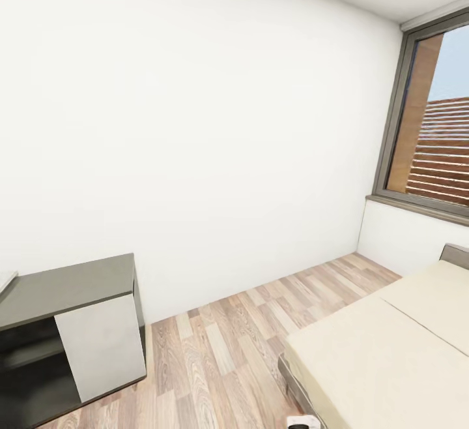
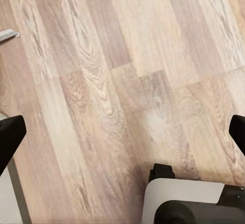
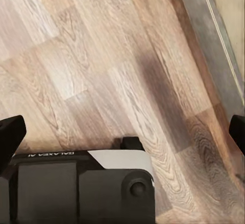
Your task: Put all the toys in the child's room - the three board games (two on the bed and one on the table), the two jigsaw puzzles on the table, and the tennis ball on the table - inside the toy box on the table in the child's room.
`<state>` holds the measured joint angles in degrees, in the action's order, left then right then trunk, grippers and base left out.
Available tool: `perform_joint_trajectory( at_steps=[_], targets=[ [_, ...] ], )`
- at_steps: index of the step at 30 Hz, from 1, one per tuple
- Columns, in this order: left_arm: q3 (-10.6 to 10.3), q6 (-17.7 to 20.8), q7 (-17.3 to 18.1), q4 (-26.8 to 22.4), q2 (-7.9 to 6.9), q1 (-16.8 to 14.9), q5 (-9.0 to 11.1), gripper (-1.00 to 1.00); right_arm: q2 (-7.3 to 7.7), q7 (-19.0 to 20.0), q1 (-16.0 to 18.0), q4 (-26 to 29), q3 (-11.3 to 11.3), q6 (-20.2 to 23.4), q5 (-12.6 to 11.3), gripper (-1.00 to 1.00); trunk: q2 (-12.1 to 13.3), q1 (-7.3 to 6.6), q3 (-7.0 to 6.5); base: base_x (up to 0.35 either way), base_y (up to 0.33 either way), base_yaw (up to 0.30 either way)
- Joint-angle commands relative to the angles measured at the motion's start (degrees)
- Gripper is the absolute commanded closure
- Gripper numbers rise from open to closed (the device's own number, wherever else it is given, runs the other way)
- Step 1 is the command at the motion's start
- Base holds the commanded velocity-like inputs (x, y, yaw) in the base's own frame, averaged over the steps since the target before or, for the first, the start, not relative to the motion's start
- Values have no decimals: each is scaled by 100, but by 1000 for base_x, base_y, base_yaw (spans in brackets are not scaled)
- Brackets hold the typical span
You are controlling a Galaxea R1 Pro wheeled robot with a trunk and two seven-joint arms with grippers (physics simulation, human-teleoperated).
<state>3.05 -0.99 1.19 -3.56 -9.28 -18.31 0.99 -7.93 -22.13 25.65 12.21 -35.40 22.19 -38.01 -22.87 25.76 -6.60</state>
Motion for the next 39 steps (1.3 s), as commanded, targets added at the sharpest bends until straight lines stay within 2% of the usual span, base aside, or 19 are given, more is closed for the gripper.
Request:
perform_joint_trajectory(
  at_steps=[1, 5, 12, 22, 39],
  targets=[
    [29, -9, 12, 5, 5, 3, 12, -100, 2, -36, -11, -52, -61, -78, -47, -100, -4, 2, 3, 0, 0, 0],
    [29, 0, 18, 11, 11, 18, 25, -100, 2, -40, -250, -147, -85, -360, -49, -100, -4, 2, 3, 0, 0, 0],
    [31, 7, 21, 119, 42, 29, 32, -100, -22, -37, -464, -166, -96, -477, -45, -100, -4, 2, 3, 0, 0, 0],
    [34, 3, 21, 127, 113, 38, 33, -100, -33, -35, -539, -172, -91, -636, -49, -100, -4, 2, 10, 0, 0, 0],
    [38, -6, 22, 128, 129, 50, 33, -100, -33, 57, -561, -279, -106, -593, -48, -100, -4, 2, 159, 0, 0, 0]
  ],
)
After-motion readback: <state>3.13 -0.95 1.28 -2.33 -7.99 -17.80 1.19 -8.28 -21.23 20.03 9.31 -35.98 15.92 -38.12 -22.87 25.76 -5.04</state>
